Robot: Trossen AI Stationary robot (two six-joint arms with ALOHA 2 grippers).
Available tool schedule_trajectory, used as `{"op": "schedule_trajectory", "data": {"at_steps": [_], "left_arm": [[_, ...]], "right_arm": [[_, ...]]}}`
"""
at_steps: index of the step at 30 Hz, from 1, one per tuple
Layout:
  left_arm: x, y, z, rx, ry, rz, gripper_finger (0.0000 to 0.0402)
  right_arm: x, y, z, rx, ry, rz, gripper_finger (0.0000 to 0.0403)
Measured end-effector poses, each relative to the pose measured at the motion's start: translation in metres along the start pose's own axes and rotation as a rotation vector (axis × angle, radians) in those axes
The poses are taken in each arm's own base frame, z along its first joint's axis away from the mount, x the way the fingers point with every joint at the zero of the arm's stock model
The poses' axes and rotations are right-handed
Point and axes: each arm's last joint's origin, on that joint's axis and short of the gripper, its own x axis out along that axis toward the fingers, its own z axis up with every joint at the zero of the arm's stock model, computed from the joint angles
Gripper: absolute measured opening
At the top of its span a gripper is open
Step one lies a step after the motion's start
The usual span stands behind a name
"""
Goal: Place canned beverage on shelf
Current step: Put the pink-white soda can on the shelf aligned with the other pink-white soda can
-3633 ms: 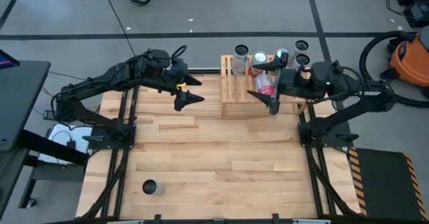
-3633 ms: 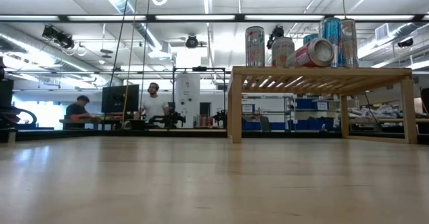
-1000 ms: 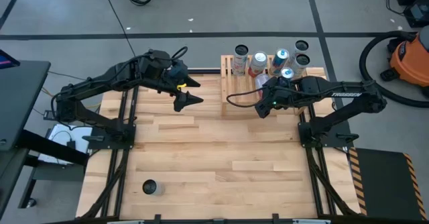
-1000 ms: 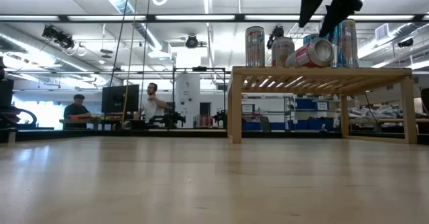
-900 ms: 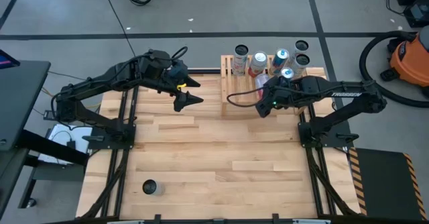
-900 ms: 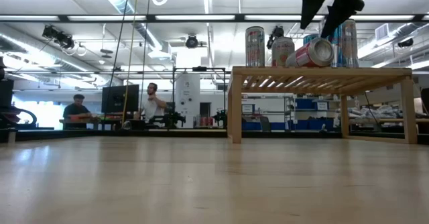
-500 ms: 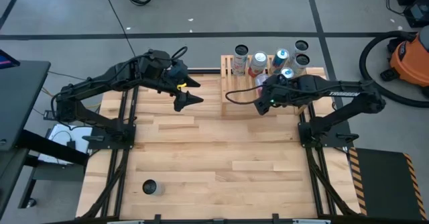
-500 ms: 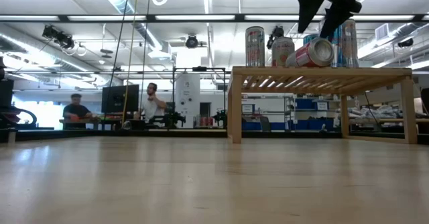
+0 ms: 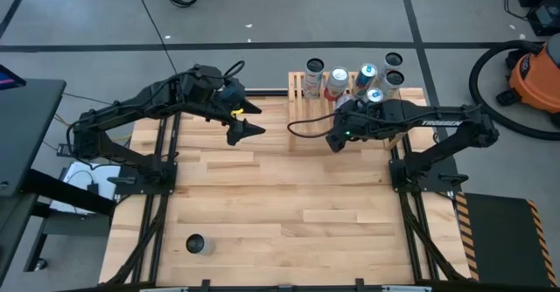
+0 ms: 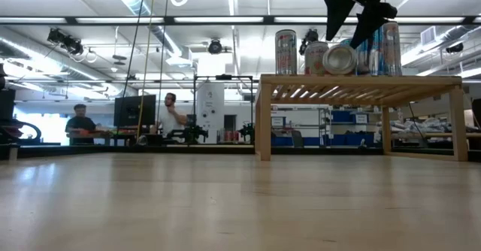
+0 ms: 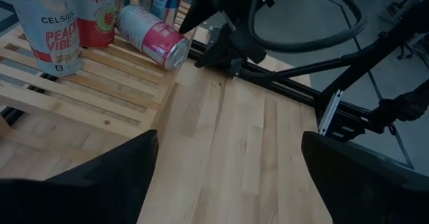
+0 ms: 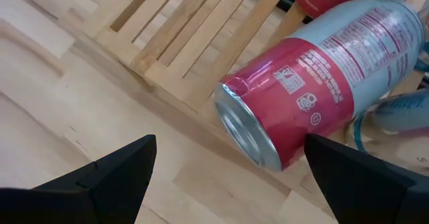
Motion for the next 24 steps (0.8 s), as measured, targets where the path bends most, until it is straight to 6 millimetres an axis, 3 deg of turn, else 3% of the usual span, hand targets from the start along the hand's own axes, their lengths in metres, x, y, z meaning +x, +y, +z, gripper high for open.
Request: {"op": "schedule_trajectory", "data": {"at_steps": [13, 24], "left_arm": [[0.000, 0.000, 0.000, 0.013, 0.000, 0.000, 0.0369], [0.000, 0.000, -0.002, 0.036, 0.016, 0.005, 0.0369]], "right_arm": [[-0.010, 0.000, 0.006, 0.136, -0.007, 0.035, 0.0390], [-0.009, -0.005, 0.012, 0.405, -0.016, 0.018, 0.0390]]}}
